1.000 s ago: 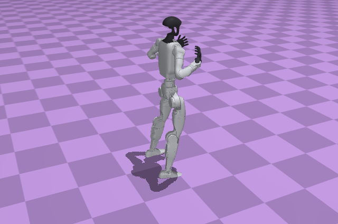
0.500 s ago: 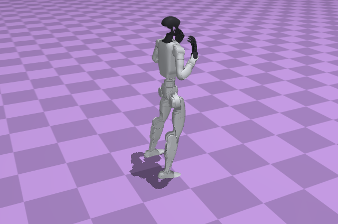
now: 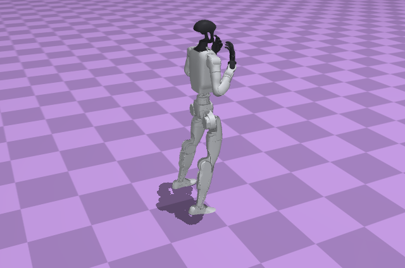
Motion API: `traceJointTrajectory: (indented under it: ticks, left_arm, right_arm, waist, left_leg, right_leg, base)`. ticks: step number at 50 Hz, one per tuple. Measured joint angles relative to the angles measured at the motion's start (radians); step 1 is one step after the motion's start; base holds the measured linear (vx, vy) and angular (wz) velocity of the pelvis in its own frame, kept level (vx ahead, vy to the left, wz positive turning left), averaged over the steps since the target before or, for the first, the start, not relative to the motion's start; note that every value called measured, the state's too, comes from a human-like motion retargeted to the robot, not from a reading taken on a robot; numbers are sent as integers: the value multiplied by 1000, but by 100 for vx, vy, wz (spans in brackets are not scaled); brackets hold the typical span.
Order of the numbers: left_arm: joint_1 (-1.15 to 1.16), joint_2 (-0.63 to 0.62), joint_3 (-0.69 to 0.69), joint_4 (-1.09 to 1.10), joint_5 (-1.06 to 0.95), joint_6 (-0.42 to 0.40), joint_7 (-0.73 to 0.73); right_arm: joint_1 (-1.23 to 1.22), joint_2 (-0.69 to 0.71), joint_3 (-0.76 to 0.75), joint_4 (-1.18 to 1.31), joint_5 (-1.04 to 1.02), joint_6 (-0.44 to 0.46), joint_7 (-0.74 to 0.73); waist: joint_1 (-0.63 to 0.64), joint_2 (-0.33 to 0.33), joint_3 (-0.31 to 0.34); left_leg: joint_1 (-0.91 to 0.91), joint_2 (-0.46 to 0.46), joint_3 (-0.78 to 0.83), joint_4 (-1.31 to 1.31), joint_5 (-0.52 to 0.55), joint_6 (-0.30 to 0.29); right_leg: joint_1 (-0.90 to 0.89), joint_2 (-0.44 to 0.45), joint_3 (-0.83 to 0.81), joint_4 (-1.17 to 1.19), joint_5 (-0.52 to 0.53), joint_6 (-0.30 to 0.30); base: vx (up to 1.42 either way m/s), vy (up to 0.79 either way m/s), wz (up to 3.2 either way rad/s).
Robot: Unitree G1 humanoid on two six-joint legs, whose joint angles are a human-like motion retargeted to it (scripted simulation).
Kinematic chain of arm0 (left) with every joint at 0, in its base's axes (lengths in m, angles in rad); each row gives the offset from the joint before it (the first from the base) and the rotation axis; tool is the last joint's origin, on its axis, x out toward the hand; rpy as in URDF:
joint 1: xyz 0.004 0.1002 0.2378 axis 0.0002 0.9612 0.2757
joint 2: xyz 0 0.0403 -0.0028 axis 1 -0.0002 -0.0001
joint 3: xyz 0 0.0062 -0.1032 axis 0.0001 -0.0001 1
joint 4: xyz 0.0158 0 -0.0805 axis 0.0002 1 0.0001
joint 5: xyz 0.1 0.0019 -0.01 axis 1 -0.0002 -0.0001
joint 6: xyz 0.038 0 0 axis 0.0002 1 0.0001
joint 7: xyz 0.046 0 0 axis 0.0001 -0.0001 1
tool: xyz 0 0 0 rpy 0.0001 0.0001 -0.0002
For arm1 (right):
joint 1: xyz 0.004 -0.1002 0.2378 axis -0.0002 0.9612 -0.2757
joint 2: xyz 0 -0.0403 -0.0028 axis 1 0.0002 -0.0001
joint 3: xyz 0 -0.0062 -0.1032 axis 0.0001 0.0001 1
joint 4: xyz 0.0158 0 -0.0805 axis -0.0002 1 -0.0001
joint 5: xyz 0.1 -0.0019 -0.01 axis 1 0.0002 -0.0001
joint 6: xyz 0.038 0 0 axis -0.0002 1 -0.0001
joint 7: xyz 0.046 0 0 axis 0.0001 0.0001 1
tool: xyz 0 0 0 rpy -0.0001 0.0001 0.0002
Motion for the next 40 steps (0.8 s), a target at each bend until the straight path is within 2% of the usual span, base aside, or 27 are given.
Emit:
traceJointTrajectory:
  ticks: [2,5,11,15,18,22,25,30,32,37,40]
  left_arm:
    - [5,24,22,62,-42,-52,-26]
    - [18,45,12,93,-35,-49,-24]
    - [42,37,32,38,-151,-92,-42]
    - [19,81,12,88,-60,-73,-5]
    - [16,90,-7,100,-42,-69,3]
    - [15,49,14,42,-137,-102,-37]
    - [-14,43,29,46,-123,-111,-41]
    - [-34,88,-23,127,28,-62,-4]
    - [-28,70,-38,117,0,-61,-3]
    - [-32,-10,-26,55,-135,-103,-41]
    - [-52,-3,-18,76,-103,-97,-26]
  right_arm:
    - [23,-42,-73,31,-64,25,86]
    - [21,-40,-55,40,-41,19,78]
    - [61,-9,-73,21,89,-5,88]
    - [54,-20,-44,75,18,1,51]
    - [54,-12,8,78,50,0,51]
    - [95,16,4,17,127,1,100]
    - [114,22,-47,11,74,-5,99]
    - [85,5,-27,85,-48,13,58]
    - [74,10,8,85,-12,17,61]
    - [97,42,32,30,138,19,116]
    - [80,52,21,44,124,22,105]
  waist:
    - [13,41,-41]
    - [8,37,-20]
    - [16,45,-60]
    - [12,40,-27]
    - [4,34,-10]
    - [13,39,-54]
    - [25,41,-73]
    - [8,29,-4]
    - [0,27,10]
    - [9,36,-55]
    - [11,32,-67]
  left_leg:
    - [-39,36,8,20,0,-42]
    - [-34,27,5,19,0,-35]
    - [-62,45,10,24,6,-51]
    - [-46,35,7,20,3,-43]
    - [-41,27,3,18,4,-37]
    - [-67,42,6,24,8,-49]
    - [-81,48,6,27,10,-53]
    - [-49,22,-3,18,7,-33]
    - [-44,18,-4,16,8,-30]
    - [-79,42,6,24,12,-51]
    - [-83,44,8,25,12,-52]
  right_leg:
    - [-37,36,1,5,11,15]
    - [-32,26,0,6,7,15]
    - [-58,46,3,0,22,15]
    - [-42,36,1,0,15,15]
    - [-36,27,-2,1,11,15]
    - [-60,43,1,-3,22,15]
    - [-72,49,1,-4,27,15]
    - [-41,22,-5,1,13,15]
    - [-35,18,-6,1,11,15]
    - [-70,44,3,-5,28,15]
    - [-76,46,5,-5,29,15]
  base:
    - [-4,-9,-12]
    - [0,0,0]
    - [0,0,0]
    - [0,0,0]
    - [0,0,0]
    - [0,0,0]
    - [0,0,0]
    - [0,1,2]
    - [0,0,0]
    - [0,0,0]
    - [0,0,0]
